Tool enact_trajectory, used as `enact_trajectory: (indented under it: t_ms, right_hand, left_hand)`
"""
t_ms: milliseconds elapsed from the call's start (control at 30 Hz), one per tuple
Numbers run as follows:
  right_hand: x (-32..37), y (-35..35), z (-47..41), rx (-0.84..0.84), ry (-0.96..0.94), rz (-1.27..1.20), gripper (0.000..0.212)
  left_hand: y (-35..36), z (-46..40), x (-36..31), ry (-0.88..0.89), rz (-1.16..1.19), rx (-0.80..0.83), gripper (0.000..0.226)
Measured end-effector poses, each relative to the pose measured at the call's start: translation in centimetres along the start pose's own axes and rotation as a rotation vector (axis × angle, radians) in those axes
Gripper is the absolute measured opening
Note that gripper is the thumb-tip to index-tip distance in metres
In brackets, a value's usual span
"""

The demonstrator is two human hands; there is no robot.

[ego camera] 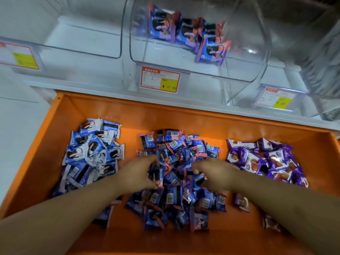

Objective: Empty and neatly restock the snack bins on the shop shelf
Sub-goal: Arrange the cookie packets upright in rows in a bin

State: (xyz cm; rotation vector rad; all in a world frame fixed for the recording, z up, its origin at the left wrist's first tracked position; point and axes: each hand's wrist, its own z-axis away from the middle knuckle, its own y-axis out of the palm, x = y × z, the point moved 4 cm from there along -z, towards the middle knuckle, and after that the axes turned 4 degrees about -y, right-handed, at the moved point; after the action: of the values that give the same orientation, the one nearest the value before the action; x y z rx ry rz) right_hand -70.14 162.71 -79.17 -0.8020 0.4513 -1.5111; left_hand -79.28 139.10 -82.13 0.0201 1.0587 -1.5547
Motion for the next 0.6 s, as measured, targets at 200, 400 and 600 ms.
enact_trajectory:
  t_ms: [200,400,600]
  right_hand:
    - [3.1,-9.7,4.8,-0.151,0.036,-0.468,0.035]
    - [7.3,-17.0,13.5,-0.529,-0.131,-0.748,0.028]
    - [9.2,-18.6,17.3,-0.684,-0.227,-0.857,0.021]
  left_hand:
    - [-8.3,4.7,-5.4,0.012,0.285,-0.129,0.067]
    - [-16.2,11.8,-10.5,0.083,0.405,-0.291,0.053]
    - [-17.6,16.5,-11.8,0.091,0.907,-0.236,0.027]
